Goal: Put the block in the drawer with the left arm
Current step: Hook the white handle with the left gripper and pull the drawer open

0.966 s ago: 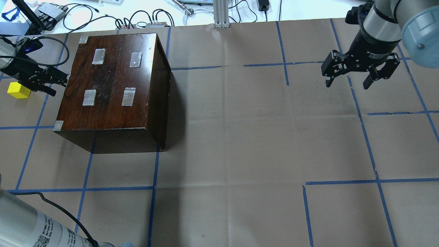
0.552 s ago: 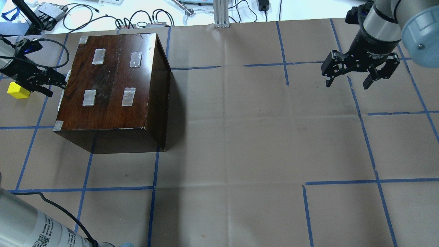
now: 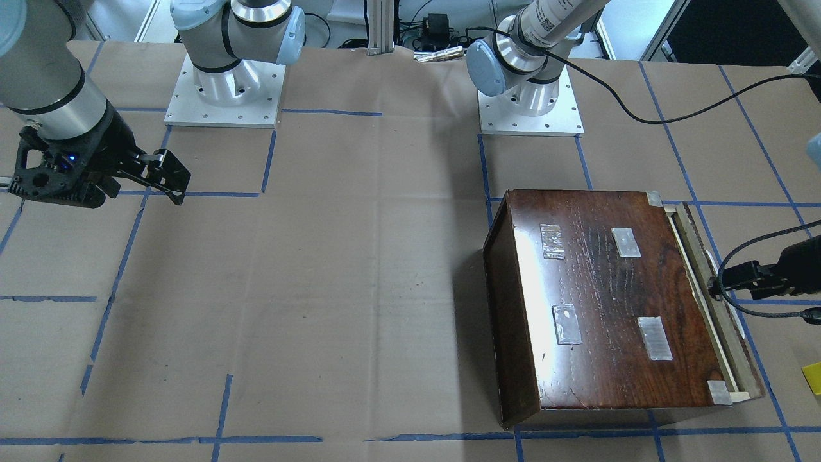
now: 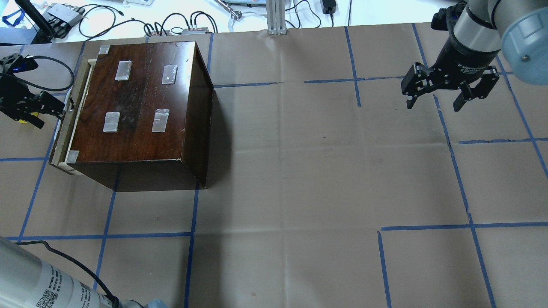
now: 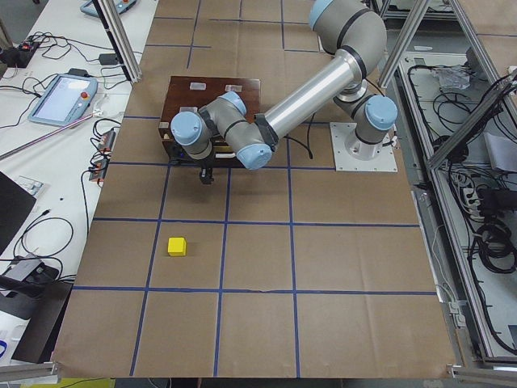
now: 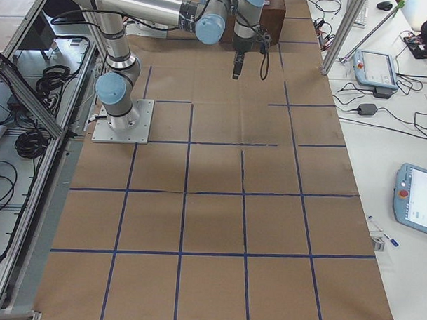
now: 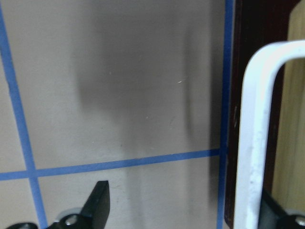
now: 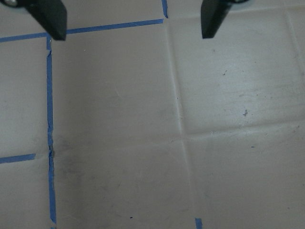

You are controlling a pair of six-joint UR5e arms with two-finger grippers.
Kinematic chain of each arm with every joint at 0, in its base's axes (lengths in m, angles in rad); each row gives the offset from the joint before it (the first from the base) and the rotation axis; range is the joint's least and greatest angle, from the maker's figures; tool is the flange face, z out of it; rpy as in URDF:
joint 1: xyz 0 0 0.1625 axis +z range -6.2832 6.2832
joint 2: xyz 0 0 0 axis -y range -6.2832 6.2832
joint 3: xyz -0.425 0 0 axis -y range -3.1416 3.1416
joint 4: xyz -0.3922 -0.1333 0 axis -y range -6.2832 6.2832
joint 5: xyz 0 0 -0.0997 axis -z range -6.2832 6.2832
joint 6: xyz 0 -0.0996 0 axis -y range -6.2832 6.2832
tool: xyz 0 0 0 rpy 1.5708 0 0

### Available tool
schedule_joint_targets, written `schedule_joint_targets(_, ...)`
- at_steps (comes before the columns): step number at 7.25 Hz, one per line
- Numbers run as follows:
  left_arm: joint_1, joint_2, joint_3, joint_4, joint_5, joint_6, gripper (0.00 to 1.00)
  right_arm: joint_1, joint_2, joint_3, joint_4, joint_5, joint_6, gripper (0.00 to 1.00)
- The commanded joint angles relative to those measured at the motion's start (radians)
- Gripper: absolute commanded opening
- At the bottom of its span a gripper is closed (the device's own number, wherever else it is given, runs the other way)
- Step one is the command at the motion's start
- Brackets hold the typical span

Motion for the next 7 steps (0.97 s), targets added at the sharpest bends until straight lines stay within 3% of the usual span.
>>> schedule_joint_targets(1,0.041,-0.003,0.003,0.0,0.008,0.001,0.98,0.0,0.0,0.0,0.0,0.0,0.0,1.0)
schedule_joint_targets(7,0.116,-0.051,0.074,0.0,0.031,0.063,0.98,0.0,0.0,0.0,0.0,0.0,0.0,1.0)
